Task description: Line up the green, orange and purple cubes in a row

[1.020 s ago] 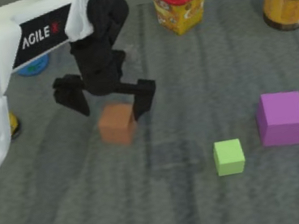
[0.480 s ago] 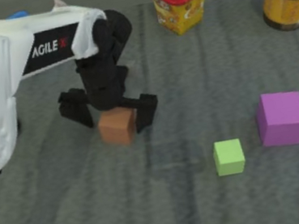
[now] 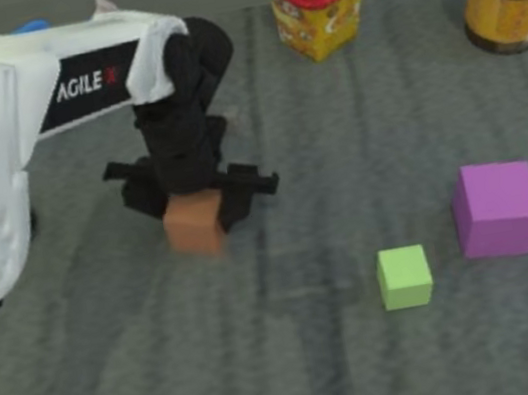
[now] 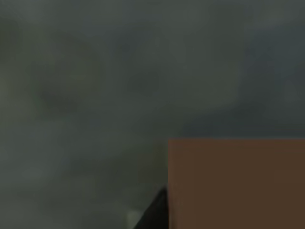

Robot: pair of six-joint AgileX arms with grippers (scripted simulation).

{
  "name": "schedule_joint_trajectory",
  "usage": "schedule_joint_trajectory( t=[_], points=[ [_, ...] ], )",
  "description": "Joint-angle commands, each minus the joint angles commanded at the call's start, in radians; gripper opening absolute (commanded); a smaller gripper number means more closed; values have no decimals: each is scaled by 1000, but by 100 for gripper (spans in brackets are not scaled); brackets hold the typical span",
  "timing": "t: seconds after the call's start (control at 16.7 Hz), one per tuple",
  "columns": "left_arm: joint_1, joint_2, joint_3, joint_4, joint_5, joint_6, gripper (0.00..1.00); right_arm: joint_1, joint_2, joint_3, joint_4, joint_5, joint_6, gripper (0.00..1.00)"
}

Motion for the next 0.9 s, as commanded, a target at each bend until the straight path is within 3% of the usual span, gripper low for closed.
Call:
schedule_joint_trajectory(
  t=[0.24,0.9],
  points=[
    [0,0,0,0,0,0,2,0,0,0,0,0,0,100],
    [2,-24,20,-23,-3,2,0,0,0,0,0,0,0,100]
  ],
)
